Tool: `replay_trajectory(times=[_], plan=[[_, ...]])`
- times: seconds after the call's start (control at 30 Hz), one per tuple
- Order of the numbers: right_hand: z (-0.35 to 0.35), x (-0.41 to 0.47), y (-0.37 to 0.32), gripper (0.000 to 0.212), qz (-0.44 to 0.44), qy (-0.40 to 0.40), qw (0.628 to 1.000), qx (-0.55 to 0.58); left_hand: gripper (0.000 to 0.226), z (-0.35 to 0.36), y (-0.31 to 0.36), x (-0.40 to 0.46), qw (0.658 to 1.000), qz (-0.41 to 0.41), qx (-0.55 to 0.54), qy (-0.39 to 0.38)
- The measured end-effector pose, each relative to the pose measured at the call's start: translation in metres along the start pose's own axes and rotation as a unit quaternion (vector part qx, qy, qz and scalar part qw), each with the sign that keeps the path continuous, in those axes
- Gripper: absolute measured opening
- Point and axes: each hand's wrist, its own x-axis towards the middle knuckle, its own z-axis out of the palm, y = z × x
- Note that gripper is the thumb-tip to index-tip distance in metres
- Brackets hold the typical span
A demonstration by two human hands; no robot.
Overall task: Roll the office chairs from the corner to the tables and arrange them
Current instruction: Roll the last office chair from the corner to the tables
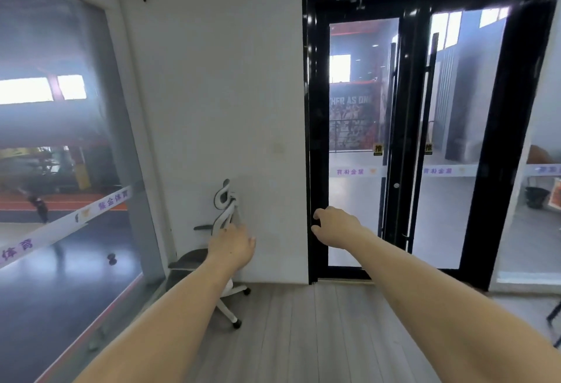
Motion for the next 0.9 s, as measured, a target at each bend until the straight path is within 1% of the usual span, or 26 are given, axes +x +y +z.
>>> replay_trajectory(times=[0.1,0.17,0.23,0.4,0.73,0.9], plan=[[0.021,0.089,0.02,0.049,-0.008,0.008,1.0,0.006,0.048,0.018,0.001,0.083,1.0,-0.002,0.025,0.008],[0.031,0.148,0.031,0.048,-0.017,0.002,1.0,0.002,0.052,0.033,-0.001,0.14,1.0,-0.019,0.009,0.006],[0.041,0.207,0.04,0.049,-0.03,-0.003,1.0,0.005,0.049,0.044,-0.003,0.197,1.0,-0.03,0.002,0.008],[0.061,0.352,0.053,0.049,-0.051,-0.008,0.999,0.005,0.046,0.064,-0.002,0.325,0.998,-0.053,0.029,-0.002],[0.152,0.569,0.066,0.046,-0.096,-0.042,0.994,-0.008,0.052,0.177,-0.033,0.509,0.994,-0.098,0.002,-0.046],[0.2,0.692,0.06,0.046,-0.114,-0.057,0.992,-0.006,0.047,0.222,-0.056,0.612,0.992,-0.118,-0.01,-0.046]])
